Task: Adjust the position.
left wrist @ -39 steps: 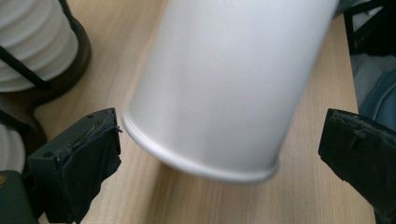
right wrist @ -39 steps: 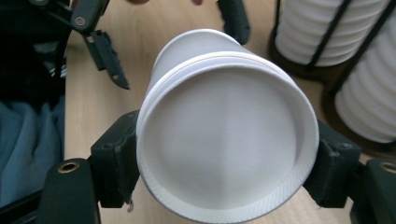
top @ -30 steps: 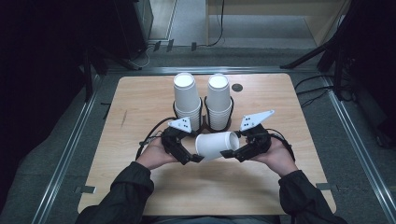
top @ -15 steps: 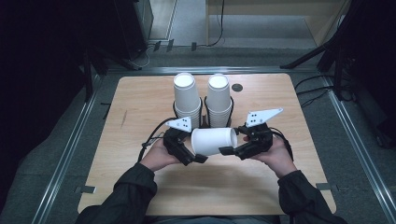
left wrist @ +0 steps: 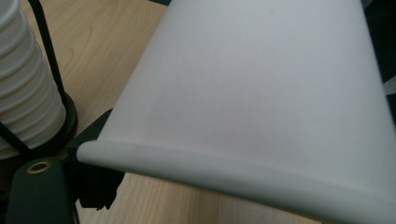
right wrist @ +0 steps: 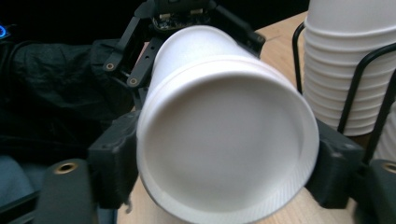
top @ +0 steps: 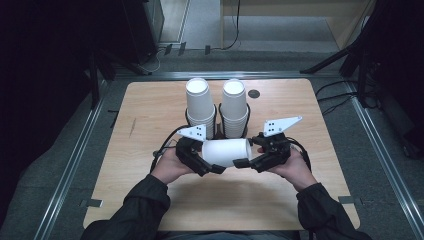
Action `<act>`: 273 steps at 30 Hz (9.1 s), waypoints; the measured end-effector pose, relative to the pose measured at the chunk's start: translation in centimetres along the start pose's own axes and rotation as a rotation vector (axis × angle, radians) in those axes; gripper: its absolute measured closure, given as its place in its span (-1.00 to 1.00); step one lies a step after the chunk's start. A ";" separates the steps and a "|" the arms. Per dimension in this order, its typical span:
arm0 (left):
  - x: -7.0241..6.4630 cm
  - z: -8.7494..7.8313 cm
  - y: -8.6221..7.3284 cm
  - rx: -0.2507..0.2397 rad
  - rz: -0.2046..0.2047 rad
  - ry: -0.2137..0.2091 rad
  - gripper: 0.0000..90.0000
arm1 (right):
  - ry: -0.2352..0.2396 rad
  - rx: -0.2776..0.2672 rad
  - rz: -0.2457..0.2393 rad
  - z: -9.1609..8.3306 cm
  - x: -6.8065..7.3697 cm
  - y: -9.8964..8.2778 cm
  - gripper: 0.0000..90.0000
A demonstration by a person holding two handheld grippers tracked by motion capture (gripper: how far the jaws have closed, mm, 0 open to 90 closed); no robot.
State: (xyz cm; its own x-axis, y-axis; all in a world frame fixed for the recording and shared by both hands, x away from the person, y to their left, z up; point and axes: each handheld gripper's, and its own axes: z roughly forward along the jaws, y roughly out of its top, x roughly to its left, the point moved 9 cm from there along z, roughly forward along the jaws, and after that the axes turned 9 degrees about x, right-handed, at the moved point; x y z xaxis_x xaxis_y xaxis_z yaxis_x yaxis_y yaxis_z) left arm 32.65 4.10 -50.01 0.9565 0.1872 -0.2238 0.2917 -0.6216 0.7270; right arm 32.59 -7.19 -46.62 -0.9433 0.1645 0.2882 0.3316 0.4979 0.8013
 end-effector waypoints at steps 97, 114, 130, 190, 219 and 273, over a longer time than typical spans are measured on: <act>1.0 -0.2 -2.5 0.192 0.001 0.094 -0.96 | -0.142 0.301 -0.146 1.6 -1.6 -4.0 -0.49; 0.1 -0.7 -0.4 0.014 -0.048 0.000 -0.96 | -0.099 0.237 -0.166 1.4 -0.9 -3.1 -0.49; -0.2 -1.4 -0.8 -0.065 -0.110 -0.044 -0.83 | -0.023 0.221 -0.196 2.9 -0.4 -1.9 -0.49; 1.5 2.6 0.5 0.415 0.045 0.115 -0.65 | -0.238 0.354 -0.075 2.7 -2.7 -6.7 -0.68; 0.3 2.2 1.0 0.353 0.076 0.108 -0.85 | -0.235 0.344 -0.168 4.3 -1.6 -5.3 -0.52; 0.5 0.4 1.2 0.009 -0.018 0.047 -0.91 | -0.172 0.186 -0.100 2.3 -1.7 -3.0 -0.53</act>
State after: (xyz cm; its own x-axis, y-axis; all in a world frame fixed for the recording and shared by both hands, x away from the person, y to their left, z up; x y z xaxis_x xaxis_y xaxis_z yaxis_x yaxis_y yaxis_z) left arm 33.48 3.17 -49.53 0.9502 0.2337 -0.2061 0.3092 -0.6247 0.7171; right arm 33.19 -7.04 -50.71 -0.9648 0.2407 0.1063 0.2436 0.6645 0.7064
